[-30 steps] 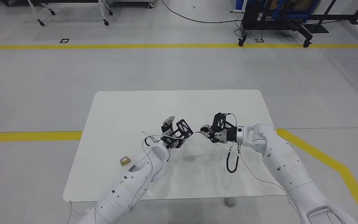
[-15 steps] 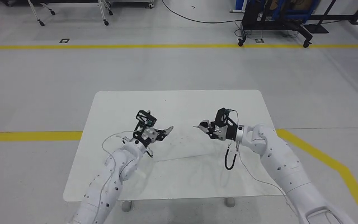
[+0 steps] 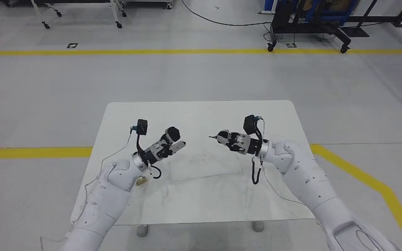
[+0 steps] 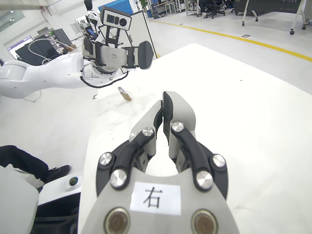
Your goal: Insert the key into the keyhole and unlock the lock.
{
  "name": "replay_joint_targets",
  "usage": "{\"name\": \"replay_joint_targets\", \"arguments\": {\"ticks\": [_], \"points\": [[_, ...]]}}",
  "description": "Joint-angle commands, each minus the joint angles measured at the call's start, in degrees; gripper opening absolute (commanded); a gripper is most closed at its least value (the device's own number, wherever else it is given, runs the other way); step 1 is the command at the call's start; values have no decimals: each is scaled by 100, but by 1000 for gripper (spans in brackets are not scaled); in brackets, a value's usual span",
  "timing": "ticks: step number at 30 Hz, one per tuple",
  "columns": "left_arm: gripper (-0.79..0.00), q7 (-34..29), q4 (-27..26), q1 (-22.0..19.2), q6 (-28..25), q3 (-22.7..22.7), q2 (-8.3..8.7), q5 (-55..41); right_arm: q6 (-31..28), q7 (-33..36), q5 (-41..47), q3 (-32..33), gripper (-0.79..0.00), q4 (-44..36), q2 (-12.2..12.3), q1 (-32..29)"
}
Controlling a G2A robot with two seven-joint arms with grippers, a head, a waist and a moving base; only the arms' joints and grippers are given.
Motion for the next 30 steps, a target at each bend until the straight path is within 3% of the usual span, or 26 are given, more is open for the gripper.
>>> {"name": "replay_joint_targets", "arguments": {"ticks": [1,4,7,15,18,30], "points": [[-129,-111,-5,-66,-1,167,18,-19,7,-40,226,-144,-785,-19,-9,47],[-71,-200,14,-109,-1,358,45,-247,7,-28,460,-351,-785,-37,9,114],[-169,-328,98,-208,-1,473,82,-426,7,-105,709,-561,-785,-71,40,156],[-292,-250,108,-316,-1,713,160,-244,7,-79,1036,-1186,-785,101,55,462],[-394,-114,130,-344,-1,791,181,-170,7,-188,1147,-1379,-785,93,68,535],[-453,396,190,-464,-1,1146,262,181,7,-427,1411,-2110,-785,184,123,854]]}}
